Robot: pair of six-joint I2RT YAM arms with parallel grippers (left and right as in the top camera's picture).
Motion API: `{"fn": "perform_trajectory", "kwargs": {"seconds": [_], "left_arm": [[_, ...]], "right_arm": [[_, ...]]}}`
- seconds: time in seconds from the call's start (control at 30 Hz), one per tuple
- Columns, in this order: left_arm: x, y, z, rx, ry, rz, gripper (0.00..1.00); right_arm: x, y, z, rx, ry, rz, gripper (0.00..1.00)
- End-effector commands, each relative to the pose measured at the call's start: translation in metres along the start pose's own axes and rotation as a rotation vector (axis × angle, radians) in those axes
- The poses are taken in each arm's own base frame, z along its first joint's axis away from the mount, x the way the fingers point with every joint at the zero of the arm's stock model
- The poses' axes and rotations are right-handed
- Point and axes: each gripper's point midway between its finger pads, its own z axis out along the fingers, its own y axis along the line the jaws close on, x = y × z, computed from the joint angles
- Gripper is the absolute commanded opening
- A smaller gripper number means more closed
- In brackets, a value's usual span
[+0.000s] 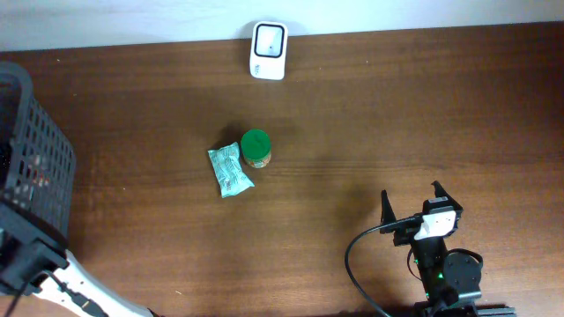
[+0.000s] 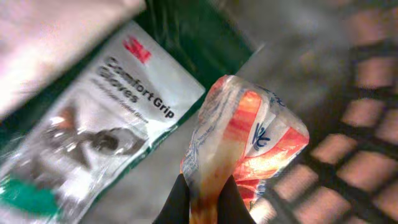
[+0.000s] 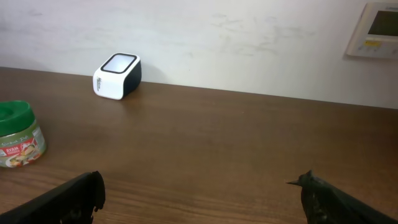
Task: Scan the item barcode
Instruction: 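Carry the orange box out and set it right of the jar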
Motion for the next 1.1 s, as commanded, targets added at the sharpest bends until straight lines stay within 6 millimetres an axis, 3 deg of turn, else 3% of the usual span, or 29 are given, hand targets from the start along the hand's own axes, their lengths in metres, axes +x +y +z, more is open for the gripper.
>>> {"fn": "perform_trajectory", "kwargs": {"seconds": [0.0, 0.1, 0.2, 0.23, 0.33, 0.43, 0.53, 0.63, 0.7, 0.73, 0.9, 1.07], "left_arm": [[-0.027, -0.023, -0.134, 0.084, -0.308, -0.090, 0.00], [-0.020, -0.055, -0.203, 0.235, -0.442, -0.045, 0.00], [0.007, -0.096, -0.259, 0.412, -0.501, 0.043, 0.00], [0.021, -0.114, -0.272, 0.458, -0.501, 0.085, 0.00], [0.054, -0.167, -0.278, 0.501, -0.462, 0.255, 0.00], [0.102, -0.239, -0.263, 0.551, -0.381, 0.559, 0.00], [0.156, -0.298, -0.242, 0.595, -0.306, 0.861, 0.00], [0.217, -0.350, -0.210, 0.640, -0.198, 1.117, 0.00], [0.247, -0.374, -0.184, 0.629, -0.125, 1.197, 0.00], [0.267, -0.391, -0.164, 0.613, -0.077, 1.251, 0.00], [0.332, -0.432, -0.107, 0.616, 0.079, 1.350, 0.00], [0.380, -0.454, -0.054, 0.581, 0.178, 1.404, 0.00]], "right_arm": [[0.002, 0.002, 0.000, -0.006, 0.004, 0.008, 0.98], [0.002, 0.002, 0.000, -0.006, 0.004, 0.008, 0.98], [0.002, 0.002, 0.000, -0.006, 0.004, 0.008, 0.99], [0.002, 0.002, 0.000, -0.006, 0.004, 0.008, 0.98], [0.002, 0.002, 0.000, -0.006, 0.004, 0.008, 0.98], [0.002, 0.002, 0.000, -0.006, 0.004, 0.008, 0.98], [0.002, 0.002, 0.000, -0.006, 0.004, 0.008, 0.98], [0.002, 0.002, 0.000, -0.006, 0.004, 0.008, 0.98], [0.002, 0.002, 0.000, -0.006, 0.004, 0.008, 0.98], [0.002, 0.002, 0.000, -0.006, 0.004, 0.008, 0.98], [0.002, 0.002, 0.000, -0.006, 0.004, 0.008, 0.98], [0.002, 0.002, 0.000, -0.006, 0.004, 0.008, 0.99]]}}
